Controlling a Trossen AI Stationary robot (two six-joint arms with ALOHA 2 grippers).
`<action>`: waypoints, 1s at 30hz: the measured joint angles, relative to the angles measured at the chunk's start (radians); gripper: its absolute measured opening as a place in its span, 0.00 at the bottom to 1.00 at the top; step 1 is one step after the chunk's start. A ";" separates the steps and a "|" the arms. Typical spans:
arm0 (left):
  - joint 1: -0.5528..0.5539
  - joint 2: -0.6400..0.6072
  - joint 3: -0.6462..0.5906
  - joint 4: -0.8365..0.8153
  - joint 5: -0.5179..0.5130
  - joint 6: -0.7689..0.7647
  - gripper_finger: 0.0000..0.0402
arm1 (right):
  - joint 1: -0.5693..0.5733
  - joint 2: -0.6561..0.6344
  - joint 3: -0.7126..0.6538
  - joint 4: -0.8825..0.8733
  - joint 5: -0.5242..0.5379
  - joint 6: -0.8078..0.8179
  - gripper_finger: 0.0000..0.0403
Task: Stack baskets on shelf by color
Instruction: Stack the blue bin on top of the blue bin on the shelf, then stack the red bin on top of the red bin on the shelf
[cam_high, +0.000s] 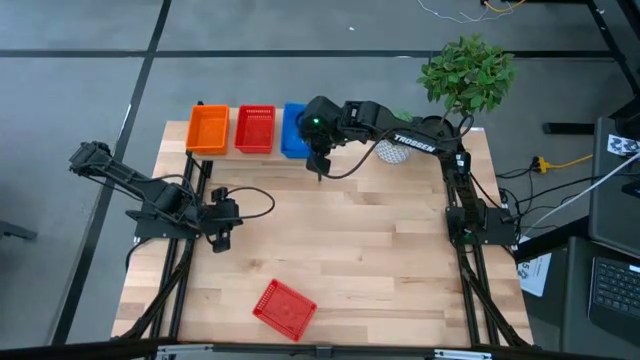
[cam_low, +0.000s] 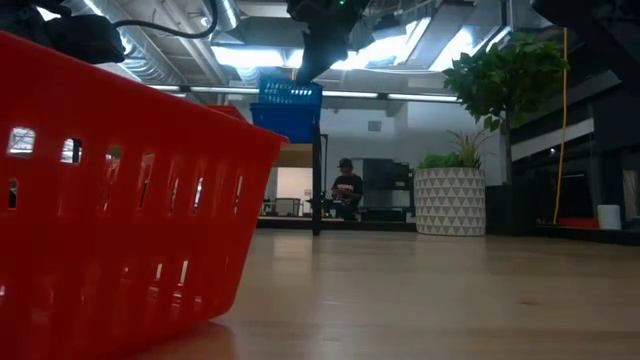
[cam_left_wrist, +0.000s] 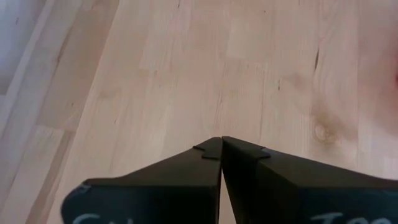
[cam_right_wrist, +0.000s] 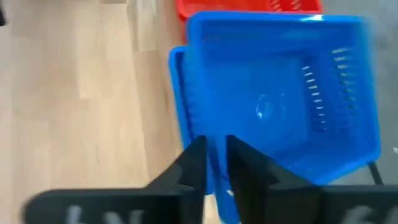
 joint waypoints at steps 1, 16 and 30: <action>0.000 0.000 0.000 0.000 0.000 0.000 0.01 | 0.000 0.000 0.000 0.001 0.009 0.004 0.20; 0.000 0.000 0.000 0.000 0.000 -0.002 0.03 | 0.027 0.000 0.000 -0.041 -0.419 0.310 0.41; -0.011 0.003 -0.001 0.309 0.138 -0.061 0.03 | 0.463 0.005 -0.256 -0.200 -0.503 0.118 0.39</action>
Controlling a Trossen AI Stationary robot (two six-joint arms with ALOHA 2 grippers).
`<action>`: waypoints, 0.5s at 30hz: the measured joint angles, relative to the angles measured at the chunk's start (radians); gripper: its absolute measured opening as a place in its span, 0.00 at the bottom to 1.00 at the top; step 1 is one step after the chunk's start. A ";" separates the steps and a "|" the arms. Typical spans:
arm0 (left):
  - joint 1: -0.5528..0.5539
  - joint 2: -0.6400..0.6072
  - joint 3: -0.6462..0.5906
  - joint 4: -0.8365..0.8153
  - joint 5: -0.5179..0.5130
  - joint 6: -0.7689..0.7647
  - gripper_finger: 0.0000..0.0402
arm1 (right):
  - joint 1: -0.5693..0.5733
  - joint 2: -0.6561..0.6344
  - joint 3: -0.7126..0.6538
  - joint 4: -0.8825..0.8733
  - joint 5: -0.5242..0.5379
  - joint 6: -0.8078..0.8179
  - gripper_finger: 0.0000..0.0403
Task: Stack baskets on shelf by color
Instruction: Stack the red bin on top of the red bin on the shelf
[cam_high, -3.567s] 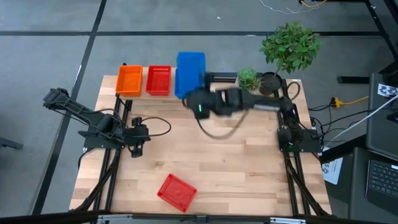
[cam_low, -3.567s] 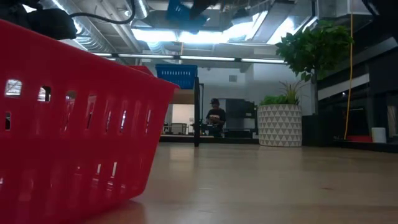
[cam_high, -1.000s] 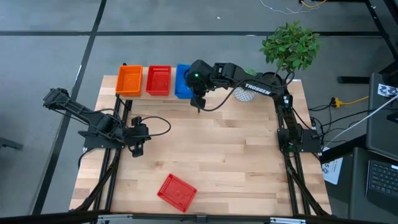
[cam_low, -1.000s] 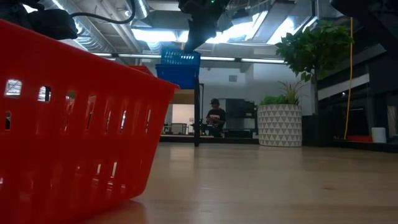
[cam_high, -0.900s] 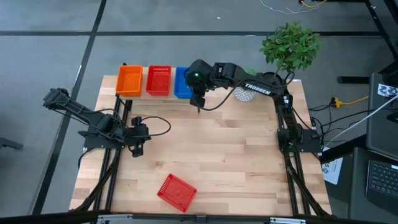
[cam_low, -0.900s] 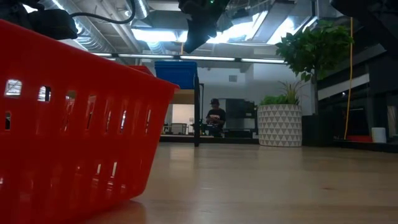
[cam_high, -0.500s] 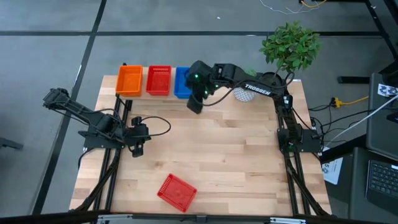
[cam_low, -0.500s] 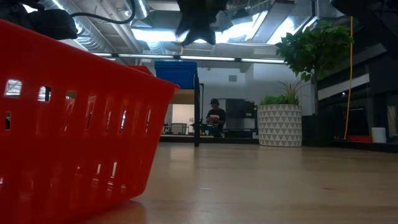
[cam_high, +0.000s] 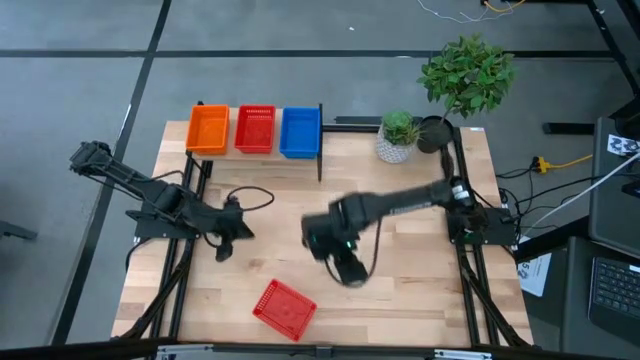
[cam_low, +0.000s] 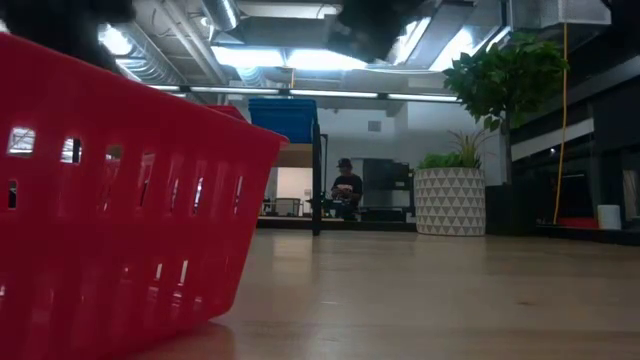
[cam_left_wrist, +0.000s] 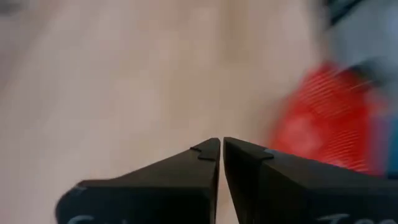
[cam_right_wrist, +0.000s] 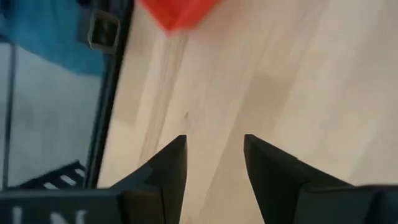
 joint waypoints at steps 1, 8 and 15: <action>-0.014 0.012 0.000 0.077 0.026 -0.017 0.03 | 0.020 -0.001 -0.028 0.000 0.013 0.025 0.39; -0.194 0.216 0.100 0.201 0.010 -0.108 0.00 | 0.081 0.000 -0.145 -0.198 0.249 0.151 0.39; -0.333 0.554 0.333 0.146 -0.033 -0.211 0.00 | 0.054 -0.055 -0.231 -0.261 0.346 0.165 0.39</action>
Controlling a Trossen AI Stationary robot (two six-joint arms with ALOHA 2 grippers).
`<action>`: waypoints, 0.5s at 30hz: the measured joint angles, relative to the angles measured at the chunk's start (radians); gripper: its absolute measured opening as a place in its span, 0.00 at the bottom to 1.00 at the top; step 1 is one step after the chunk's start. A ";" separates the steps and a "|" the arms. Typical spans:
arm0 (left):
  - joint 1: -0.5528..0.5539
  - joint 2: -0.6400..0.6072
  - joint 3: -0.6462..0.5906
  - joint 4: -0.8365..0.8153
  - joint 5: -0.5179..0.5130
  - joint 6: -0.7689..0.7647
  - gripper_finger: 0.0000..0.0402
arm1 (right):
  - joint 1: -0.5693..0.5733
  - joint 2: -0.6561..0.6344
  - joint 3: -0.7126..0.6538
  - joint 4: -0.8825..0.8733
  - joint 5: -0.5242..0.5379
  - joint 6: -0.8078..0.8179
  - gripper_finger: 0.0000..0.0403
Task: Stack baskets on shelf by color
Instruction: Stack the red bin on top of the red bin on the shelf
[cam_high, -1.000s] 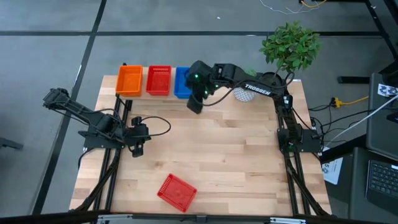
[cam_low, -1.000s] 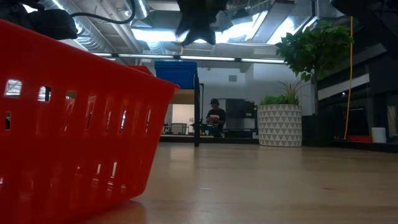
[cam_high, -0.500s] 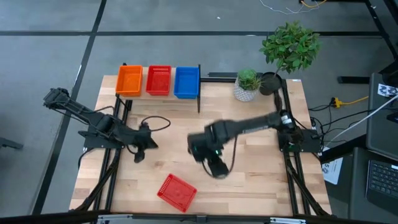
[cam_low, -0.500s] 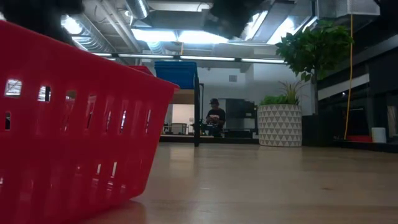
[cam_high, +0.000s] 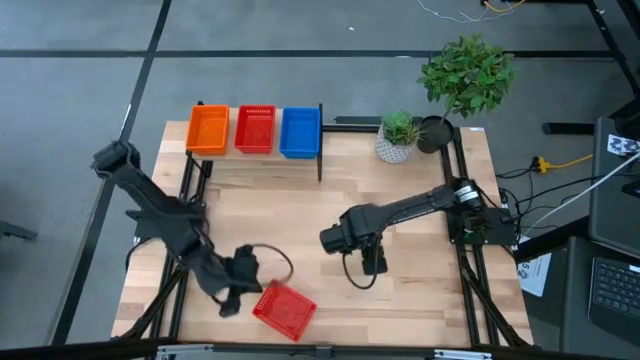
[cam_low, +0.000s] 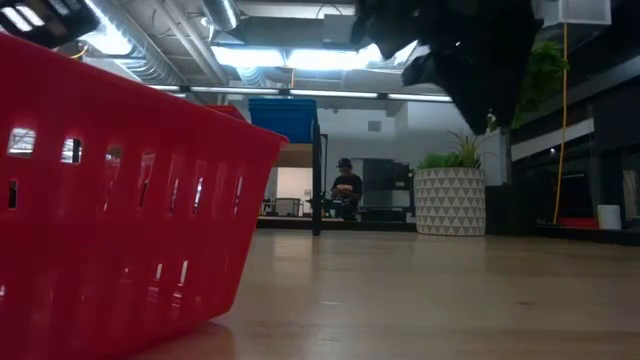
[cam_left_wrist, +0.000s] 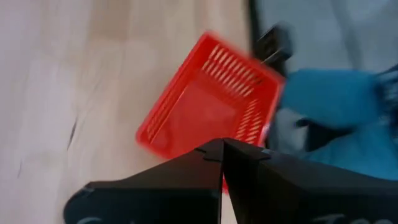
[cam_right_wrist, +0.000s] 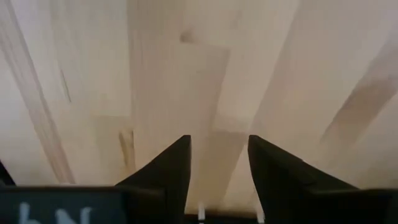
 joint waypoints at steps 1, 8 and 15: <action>-0.008 0.041 0.034 -0.041 -0.010 -0.026 0.00 | -0.004 -0.022 -0.018 0.000 0.003 -0.002 0.39; -0.013 0.233 0.200 -0.288 -0.002 -0.245 0.02 | -0.010 -0.262 -0.213 0.123 0.009 0.109 0.39; 0.015 0.279 0.252 -0.301 -0.023 -0.374 0.08 | 0.048 -0.531 -0.515 0.415 0.009 0.202 0.39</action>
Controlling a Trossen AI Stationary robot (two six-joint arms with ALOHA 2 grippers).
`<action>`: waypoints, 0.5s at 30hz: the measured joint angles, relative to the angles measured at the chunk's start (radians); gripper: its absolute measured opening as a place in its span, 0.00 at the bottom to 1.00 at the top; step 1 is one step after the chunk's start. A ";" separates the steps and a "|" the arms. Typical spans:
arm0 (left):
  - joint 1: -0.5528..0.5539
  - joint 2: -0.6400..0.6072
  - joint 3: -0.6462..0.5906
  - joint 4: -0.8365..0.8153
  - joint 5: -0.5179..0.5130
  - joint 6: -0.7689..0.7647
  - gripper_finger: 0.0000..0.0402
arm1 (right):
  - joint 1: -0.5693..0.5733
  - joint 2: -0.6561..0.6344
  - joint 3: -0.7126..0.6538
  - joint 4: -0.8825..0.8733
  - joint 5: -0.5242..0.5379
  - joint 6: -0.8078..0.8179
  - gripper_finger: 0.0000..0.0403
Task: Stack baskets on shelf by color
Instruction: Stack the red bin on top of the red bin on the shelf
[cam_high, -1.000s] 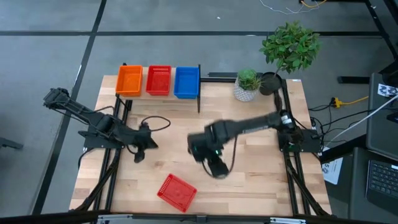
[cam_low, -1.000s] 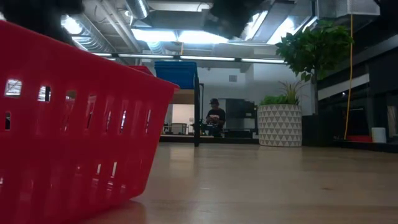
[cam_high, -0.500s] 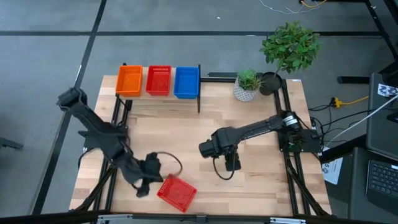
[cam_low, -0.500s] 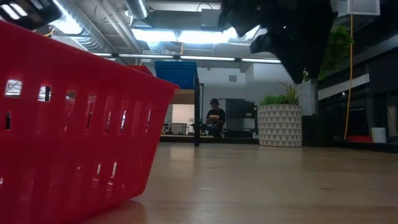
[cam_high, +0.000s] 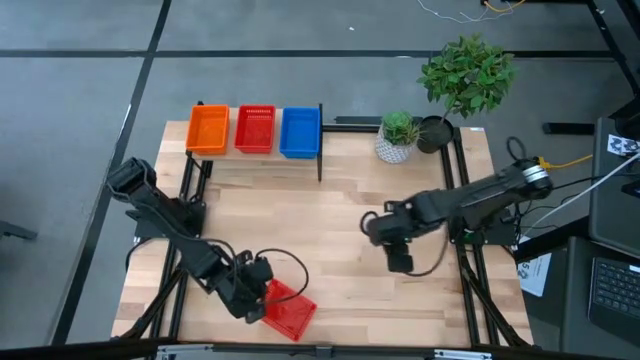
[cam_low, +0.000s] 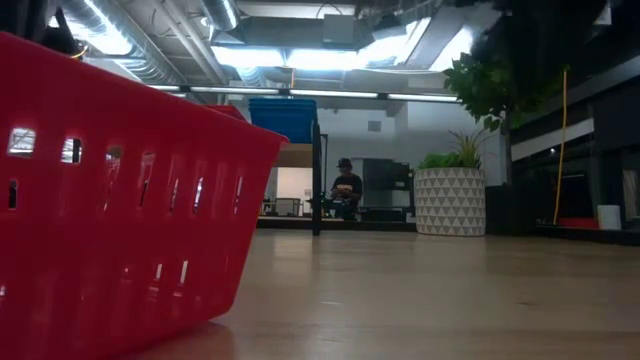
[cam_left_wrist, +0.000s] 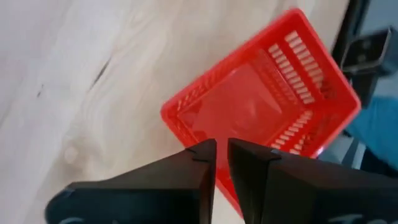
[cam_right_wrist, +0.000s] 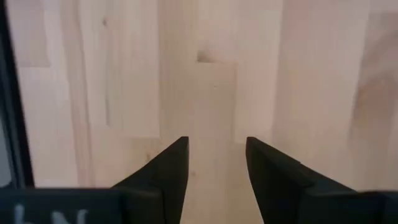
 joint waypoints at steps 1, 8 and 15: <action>0.005 0.001 0.000 -0.001 -0.003 -0.020 0.09 | 0.011 -0.033 -0.045 0.031 0.000 0.015 0.39; 0.051 0.002 0.000 -0.024 0.155 -0.144 0.14 | 0.066 -0.194 -0.320 0.165 -0.003 0.161 0.39; 0.074 0.055 0.002 -0.021 0.167 -0.198 0.20 | 0.108 -0.262 -0.484 0.208 -0.003 0.304 0.39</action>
